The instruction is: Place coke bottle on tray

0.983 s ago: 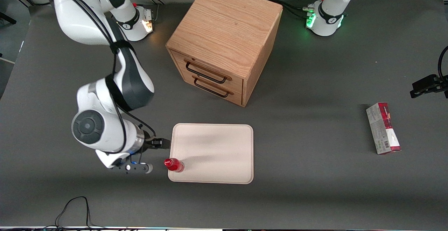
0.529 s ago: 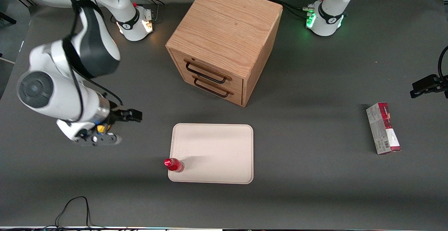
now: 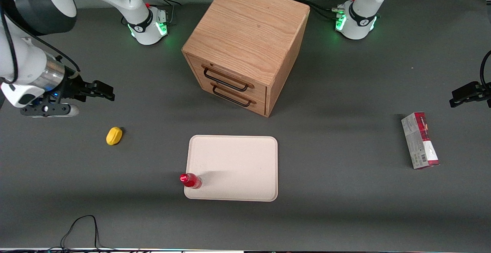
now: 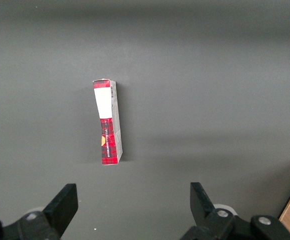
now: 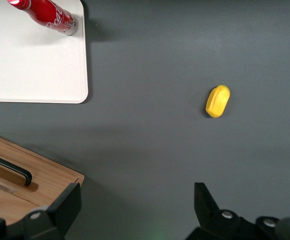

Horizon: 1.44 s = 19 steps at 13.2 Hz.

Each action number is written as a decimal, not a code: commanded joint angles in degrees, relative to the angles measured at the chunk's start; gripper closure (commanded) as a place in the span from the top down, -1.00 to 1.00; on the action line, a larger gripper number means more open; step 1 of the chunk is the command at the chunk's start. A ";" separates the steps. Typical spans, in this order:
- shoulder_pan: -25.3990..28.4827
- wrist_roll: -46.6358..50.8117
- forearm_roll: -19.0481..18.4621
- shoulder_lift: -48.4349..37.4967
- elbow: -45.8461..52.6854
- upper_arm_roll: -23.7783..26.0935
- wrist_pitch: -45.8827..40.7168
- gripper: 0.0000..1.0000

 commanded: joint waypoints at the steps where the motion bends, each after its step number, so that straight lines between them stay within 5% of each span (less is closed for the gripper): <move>1: 0.61 -1.77 -0.43 -1.73 -1.12 -1.60 -0.46 1.00; 11: -0.95 -1.85 -0.34 -2.35 1.08 -2.40 -2.74 1.00; 14: -14.92 -1.16 -0.43 -1.91 2.57 12.17 -2.92 1.00; 19: -18.54 -3.61 -1.57 -1.38 3.63 14.39 -3.01 1.00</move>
